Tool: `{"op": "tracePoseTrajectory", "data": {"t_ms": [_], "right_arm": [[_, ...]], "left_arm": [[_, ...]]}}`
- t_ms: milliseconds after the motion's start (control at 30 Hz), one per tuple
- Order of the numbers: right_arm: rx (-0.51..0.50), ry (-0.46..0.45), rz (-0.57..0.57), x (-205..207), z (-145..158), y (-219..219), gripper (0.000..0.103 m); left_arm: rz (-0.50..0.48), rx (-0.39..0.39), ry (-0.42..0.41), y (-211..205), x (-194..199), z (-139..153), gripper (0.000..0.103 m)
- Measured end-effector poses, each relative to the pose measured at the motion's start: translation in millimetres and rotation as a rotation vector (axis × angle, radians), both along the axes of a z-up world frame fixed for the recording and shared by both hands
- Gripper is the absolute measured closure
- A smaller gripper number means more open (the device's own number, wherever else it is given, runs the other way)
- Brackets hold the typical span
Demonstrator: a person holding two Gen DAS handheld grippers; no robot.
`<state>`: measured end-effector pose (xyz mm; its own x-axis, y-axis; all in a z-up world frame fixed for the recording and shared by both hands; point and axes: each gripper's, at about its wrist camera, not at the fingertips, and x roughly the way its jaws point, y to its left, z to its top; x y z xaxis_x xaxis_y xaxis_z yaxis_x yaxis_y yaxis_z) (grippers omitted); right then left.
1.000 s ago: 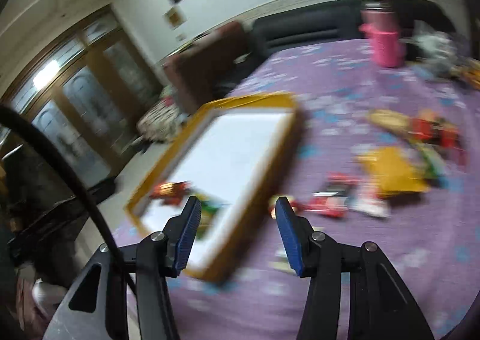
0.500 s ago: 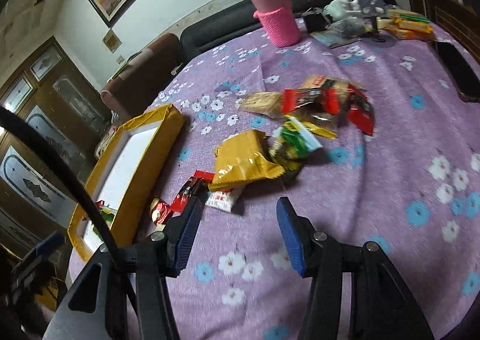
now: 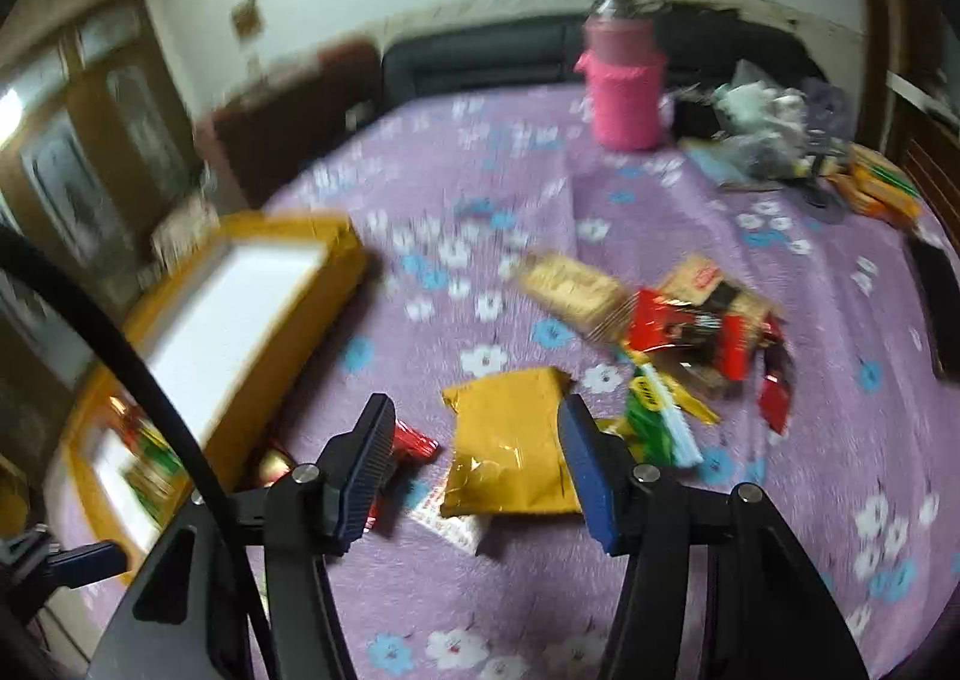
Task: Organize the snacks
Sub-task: 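Move the right gripper to the yellow snack bag and grasp it, then grasp the white-green wrapped candy with the left gripper while the right lifts the yellow bag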
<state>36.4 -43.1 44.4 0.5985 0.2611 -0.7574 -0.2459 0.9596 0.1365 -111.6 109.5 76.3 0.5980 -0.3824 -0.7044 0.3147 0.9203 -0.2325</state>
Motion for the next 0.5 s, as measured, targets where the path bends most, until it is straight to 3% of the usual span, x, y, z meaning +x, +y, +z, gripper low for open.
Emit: {"op": "tracePoseTrajectory", "data": {"t_ms": [133, 167, 200, 367, 500], "right_arm": [[-0.066, 0.031, 0.0, 6, -14, 4, 0.048], [-0.05, 0.029, -0.008, 4, -14, 1, 0.05], [-0.045, 0.032, -0.017, 3, -15, -2, 0.061], [0.002, 0.043, -0.038, -6, -13, -14, 0.065], [0.117, 0.04, -0.063, -18, -10, -30, 0.066]], "left_arm": [[-0.005, -0.016, 0.003, 2, 2, 1, 0.042], [-0.006, -0.02, 0.004, 1, 3, 1, 0.042], [-0.01, -0.02, 0.005, 0, 4, 0, 0.042], [-0.046, 0.022, 0.009, -19, 8, -3, 0.042], [-0.057, 0.071, 0.023, -31, 21, -11, 0.042]]}}
